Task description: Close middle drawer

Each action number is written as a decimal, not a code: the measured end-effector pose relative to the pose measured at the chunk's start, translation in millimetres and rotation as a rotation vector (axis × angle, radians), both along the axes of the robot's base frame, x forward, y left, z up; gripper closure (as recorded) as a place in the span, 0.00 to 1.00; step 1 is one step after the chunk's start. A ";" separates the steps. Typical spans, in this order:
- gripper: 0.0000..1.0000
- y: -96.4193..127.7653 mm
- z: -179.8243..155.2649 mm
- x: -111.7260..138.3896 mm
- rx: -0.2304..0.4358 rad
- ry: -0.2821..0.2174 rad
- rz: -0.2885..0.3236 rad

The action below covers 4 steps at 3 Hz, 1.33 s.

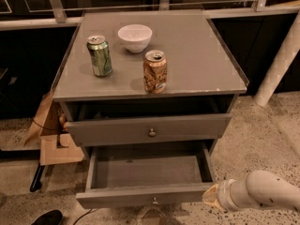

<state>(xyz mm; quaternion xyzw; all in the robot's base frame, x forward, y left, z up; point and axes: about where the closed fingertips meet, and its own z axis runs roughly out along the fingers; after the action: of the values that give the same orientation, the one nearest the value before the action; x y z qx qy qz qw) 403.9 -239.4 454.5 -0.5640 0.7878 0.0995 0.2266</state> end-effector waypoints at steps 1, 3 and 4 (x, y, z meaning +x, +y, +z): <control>1.00 3.8 -41.2 15.8 0.027 0.005 0.002; 1.00 19.0 -73.3 29.5 0.084 -0.014 0.041; 1.00 30.2 -77.2 41.2 0.122 -0.062 0.071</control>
Offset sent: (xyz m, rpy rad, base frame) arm 0.0298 0.0116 -0.0854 0.0782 0.0101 0.0214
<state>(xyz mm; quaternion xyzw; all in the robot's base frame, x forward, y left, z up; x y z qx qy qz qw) 445.1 -209.2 377.3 -0.5793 0.7525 0.1378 0.2813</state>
